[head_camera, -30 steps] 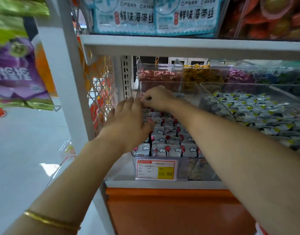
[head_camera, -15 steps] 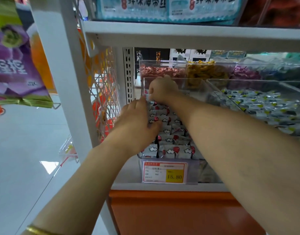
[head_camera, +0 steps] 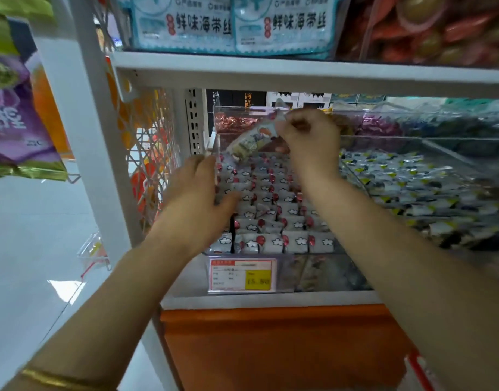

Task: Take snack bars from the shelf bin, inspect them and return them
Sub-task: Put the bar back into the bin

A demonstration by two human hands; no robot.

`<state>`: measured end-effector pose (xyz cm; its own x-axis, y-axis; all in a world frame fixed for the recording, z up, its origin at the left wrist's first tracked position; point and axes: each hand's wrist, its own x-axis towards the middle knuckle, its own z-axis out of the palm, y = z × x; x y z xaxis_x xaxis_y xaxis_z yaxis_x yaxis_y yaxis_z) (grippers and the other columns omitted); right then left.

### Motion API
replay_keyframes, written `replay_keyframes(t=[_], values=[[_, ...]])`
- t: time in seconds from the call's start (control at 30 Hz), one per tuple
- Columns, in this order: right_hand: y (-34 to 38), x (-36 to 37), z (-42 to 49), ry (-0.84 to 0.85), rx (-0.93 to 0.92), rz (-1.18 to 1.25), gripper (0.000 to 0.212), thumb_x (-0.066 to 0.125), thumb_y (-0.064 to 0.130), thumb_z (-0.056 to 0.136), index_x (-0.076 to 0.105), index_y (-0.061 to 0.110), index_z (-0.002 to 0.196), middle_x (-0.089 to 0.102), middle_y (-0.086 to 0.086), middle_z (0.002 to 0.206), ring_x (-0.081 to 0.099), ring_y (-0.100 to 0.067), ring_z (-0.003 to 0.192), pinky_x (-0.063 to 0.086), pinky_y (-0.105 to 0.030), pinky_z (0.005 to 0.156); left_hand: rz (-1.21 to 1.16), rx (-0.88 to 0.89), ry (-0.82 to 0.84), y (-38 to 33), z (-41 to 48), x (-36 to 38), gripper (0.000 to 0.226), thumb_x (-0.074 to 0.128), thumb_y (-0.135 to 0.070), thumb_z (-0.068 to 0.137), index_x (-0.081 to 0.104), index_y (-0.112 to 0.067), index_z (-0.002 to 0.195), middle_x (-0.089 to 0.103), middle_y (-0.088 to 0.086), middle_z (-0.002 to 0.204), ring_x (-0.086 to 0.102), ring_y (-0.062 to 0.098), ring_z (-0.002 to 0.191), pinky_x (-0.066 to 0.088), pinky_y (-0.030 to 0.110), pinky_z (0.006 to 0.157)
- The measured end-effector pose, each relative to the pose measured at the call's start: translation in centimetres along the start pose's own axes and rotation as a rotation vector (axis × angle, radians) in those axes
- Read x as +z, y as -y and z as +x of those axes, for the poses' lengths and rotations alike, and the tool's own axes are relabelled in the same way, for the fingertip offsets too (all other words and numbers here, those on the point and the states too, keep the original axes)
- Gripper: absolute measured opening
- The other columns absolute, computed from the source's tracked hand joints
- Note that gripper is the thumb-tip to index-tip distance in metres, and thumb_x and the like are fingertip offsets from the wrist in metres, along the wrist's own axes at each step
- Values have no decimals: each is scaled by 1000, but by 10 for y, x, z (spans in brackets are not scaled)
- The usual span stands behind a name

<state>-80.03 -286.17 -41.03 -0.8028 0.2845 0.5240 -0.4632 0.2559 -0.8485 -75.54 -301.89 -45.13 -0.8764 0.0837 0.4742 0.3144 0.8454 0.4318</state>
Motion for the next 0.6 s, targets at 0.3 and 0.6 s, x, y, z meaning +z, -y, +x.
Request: replay_keyframes(t=[0.3, 0.6], values=[[17, -75, -87, 1, 286, 370, 8, 57, 6, 91, 61, 2, 85, 65, -14, 88, 67, -12, 65, 54, -21, 61, -355, 14, 31, -43, -43, -13, 36, 43, -40, 93, 59, -18, 115, 60, 4, 99, 57, 4, 81, 44, 17, 68], [15, -91, -108, 1, 422, 601, 14, 56, 2, 89, 64, 4, 77, 69, -6, 66, 68, -17, 63, 55, -22, 58, -959, -347, 171, -43, -55, -15, 28, 46, -26, 96, 59, -3, 103, 61, 28, 101, 66, 9, 61, 50, 17, 48]])
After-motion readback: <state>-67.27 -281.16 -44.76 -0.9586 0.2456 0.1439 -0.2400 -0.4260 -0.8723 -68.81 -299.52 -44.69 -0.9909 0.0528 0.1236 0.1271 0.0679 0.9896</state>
